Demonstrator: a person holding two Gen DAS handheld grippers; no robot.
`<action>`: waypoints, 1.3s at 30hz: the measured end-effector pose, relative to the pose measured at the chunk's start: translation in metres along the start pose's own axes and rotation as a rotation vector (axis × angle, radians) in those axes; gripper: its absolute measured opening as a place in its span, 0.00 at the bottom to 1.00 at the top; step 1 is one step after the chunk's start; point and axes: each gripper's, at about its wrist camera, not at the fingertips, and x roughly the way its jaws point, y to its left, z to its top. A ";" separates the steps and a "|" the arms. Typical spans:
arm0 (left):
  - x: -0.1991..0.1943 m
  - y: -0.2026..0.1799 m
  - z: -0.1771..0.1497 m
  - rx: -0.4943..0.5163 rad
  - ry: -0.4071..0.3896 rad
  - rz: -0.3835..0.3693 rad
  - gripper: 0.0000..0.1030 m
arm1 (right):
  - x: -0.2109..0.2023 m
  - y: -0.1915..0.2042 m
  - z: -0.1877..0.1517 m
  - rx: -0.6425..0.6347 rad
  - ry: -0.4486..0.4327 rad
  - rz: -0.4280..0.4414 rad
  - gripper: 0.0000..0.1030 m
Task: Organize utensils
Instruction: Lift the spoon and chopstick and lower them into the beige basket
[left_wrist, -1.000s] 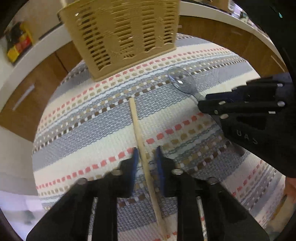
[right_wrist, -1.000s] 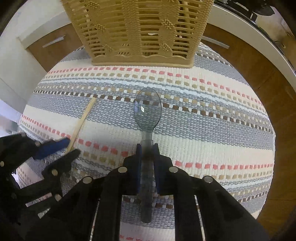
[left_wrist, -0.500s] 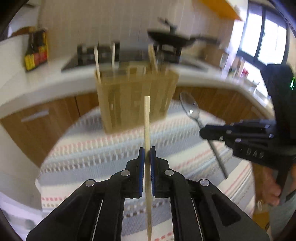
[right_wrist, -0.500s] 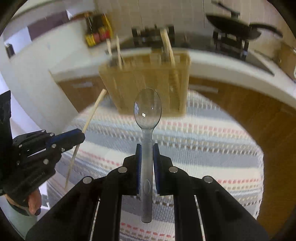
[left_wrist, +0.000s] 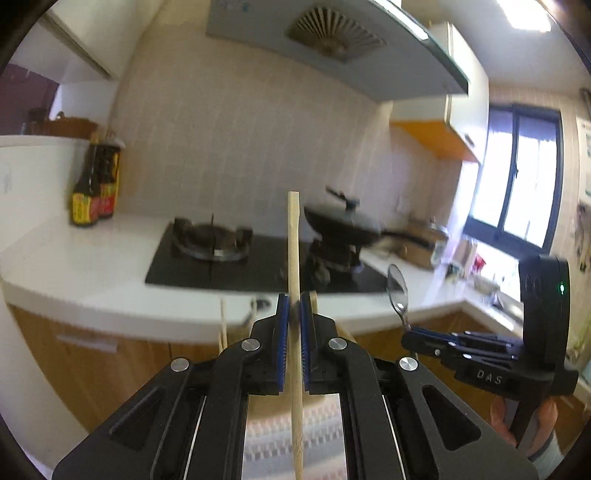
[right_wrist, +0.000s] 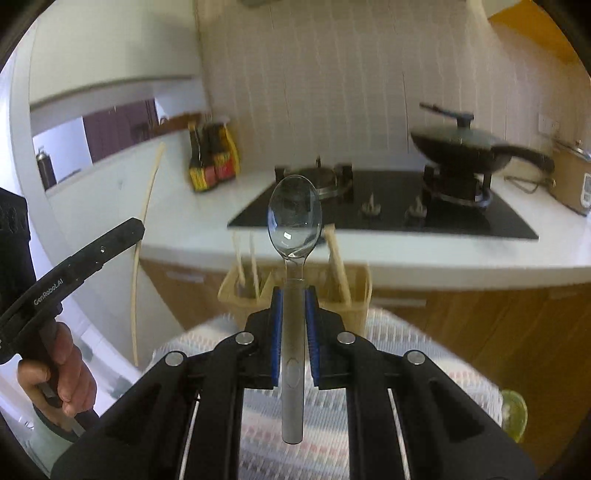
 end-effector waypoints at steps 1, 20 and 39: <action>0.003 -0.002 0.004 0.010 -0.018 0.014 0.04 | 0.002 -0.001 0.004 -0.003 -0.012 0.000 0.10; 0.108 0.048 0.001 -0.065 -0.214 0.067 0.04 | 0.085 -0.050 0.043 0.047 -0.228 -0.050 0.10; 0.137 0.065 -0.042 -0.027 -0.175 0.101 0.08 | 0.136 -0.070 0.012 0.048 -0.187 -0.028 0.10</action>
